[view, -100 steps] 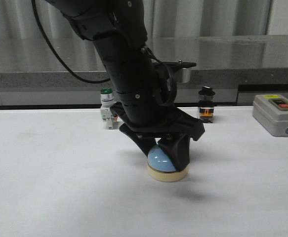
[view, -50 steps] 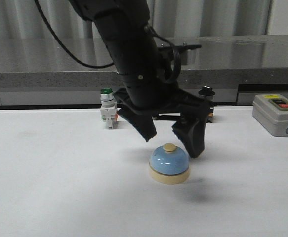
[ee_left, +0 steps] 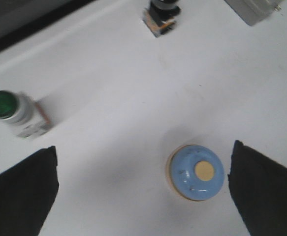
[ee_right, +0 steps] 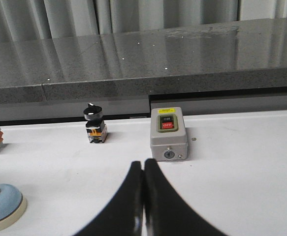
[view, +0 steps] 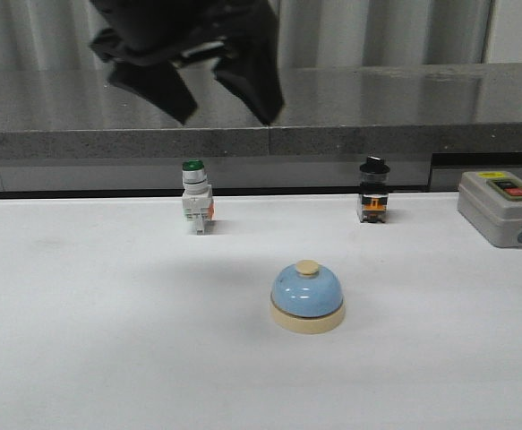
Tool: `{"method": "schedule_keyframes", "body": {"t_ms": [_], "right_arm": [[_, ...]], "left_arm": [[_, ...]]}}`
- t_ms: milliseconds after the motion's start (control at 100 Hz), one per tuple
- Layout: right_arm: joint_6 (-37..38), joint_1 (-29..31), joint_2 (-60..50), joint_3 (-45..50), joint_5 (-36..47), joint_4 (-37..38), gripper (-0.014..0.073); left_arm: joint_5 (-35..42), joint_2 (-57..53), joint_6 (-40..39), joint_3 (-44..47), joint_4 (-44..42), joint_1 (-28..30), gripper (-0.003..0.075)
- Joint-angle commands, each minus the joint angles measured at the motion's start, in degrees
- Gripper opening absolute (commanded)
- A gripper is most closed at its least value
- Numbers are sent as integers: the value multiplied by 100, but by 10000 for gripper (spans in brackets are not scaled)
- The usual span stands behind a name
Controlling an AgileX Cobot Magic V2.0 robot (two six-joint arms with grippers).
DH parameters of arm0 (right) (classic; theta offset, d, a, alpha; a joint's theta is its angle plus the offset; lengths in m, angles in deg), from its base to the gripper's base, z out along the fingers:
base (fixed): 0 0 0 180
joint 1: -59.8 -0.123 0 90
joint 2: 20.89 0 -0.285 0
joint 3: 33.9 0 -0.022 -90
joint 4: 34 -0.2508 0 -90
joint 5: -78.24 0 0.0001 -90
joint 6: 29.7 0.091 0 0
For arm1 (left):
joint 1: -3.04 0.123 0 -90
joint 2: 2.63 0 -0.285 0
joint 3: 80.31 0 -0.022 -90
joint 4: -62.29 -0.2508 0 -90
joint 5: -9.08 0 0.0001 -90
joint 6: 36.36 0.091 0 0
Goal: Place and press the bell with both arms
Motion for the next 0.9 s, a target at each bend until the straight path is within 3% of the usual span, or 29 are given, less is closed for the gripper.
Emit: {"method": "schedule_keyframes", "body": {"t_ms": [0, 370, 610, 750, 890], "right_arm": [[-23, 45, -86, -82, 483, 14, -60], [-23, 45, -86, -82, 483, 14, -60], [-23, 45, -86, -82, 483, 14, -60], [-23, 45, -86, -82, 483, 14, -60], [-23, 45, -86, -82, 483, 14, -60]], "left_arm": [[628, -763, -69, 305, 164, 343, 657], [1625, -2761, -69, 2168, 420, 2104, 657], [1773, -4130, -69, 3033, 543, 2468, 635], [1762, -4902, -69, 3293, 543, 2468, 494], [1762, -5525, -69, 3405, 518, 2468, 244]]}}
